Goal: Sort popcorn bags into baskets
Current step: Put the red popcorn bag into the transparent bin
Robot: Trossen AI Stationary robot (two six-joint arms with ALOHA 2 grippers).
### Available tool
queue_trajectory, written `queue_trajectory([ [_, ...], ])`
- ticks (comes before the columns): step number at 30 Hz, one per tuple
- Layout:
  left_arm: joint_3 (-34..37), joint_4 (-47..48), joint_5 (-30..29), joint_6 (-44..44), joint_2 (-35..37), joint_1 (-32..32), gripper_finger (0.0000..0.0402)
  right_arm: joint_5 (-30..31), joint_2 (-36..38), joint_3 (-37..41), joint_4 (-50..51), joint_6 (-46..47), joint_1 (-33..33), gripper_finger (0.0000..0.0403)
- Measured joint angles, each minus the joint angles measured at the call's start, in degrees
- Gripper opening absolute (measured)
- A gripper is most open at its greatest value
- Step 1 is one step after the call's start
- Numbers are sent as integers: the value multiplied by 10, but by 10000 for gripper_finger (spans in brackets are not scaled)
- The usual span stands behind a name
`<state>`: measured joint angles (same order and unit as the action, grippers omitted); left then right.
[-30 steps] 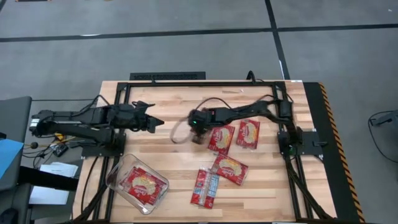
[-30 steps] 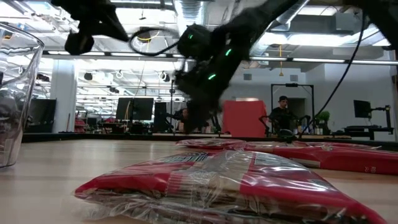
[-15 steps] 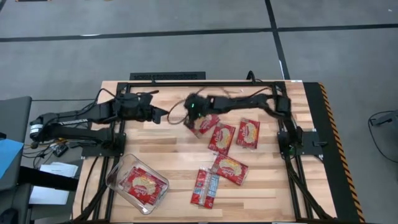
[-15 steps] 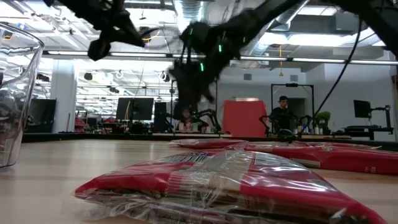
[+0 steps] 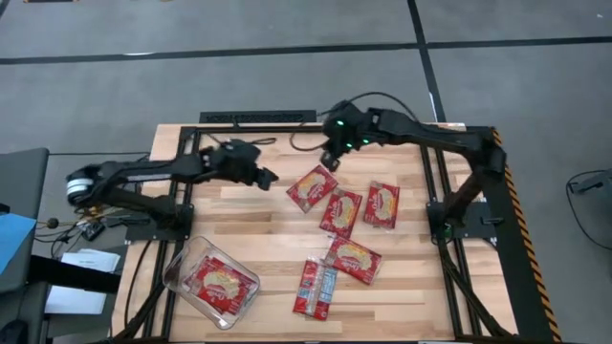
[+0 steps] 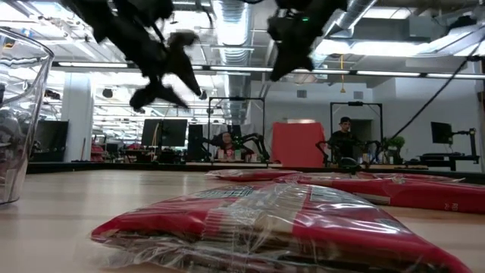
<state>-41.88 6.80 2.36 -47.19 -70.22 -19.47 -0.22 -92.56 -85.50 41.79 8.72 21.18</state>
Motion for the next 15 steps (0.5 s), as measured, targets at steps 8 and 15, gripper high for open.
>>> queue_trajectory([
  [8,1,-134,17,-185,-176,45,289,-47,104,247,-145,48,23,53],
  [15,0,-288,-10,-317,-293,98,302,-61,82,392,-325,75,41,33],
])
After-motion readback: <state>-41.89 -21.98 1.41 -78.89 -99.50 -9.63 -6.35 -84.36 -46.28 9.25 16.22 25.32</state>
